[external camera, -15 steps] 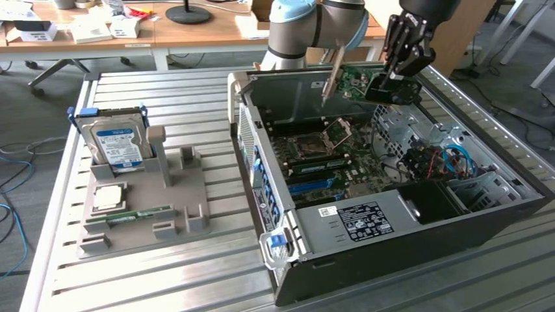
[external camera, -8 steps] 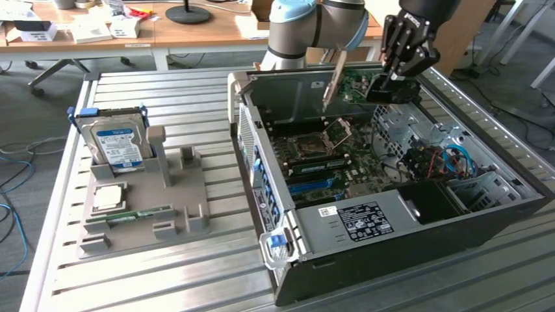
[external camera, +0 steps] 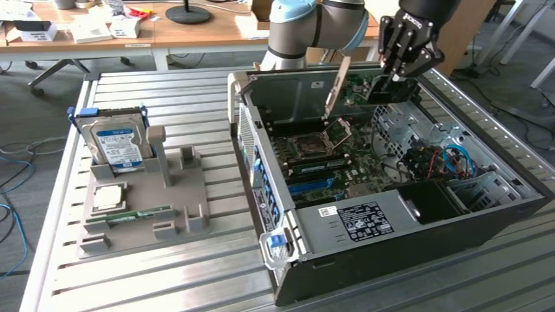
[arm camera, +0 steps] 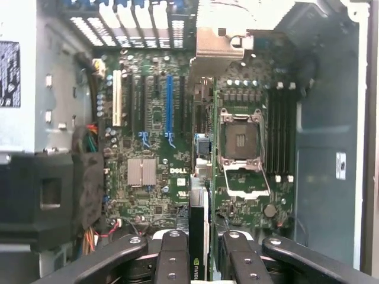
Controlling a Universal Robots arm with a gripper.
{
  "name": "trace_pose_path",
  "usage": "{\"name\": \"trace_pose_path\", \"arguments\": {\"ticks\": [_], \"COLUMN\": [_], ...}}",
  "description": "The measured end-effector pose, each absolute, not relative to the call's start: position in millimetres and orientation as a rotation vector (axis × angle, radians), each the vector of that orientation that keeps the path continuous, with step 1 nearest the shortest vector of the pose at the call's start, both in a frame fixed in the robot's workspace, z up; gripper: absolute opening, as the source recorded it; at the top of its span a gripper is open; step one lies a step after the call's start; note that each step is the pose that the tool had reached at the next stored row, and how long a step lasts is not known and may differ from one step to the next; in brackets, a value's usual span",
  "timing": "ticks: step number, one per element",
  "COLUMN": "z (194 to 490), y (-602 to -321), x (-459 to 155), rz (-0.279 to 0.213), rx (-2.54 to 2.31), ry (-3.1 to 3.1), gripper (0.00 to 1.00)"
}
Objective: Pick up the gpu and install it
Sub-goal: 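Insert the gpu into the slot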
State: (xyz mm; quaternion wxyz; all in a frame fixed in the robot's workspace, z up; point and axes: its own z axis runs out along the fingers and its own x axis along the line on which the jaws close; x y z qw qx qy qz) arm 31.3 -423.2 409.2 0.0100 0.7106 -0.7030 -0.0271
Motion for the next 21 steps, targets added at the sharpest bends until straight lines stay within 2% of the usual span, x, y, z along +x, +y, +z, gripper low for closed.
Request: {"name": "trace_pose_path", "arguments": {"ticks": [21], "z": [400.9], "y": [-423.1], "x": [20.7], "rz": [-0.072], "rx": [2.26], "ry": [-2.162], "gripper": [0.27]}}
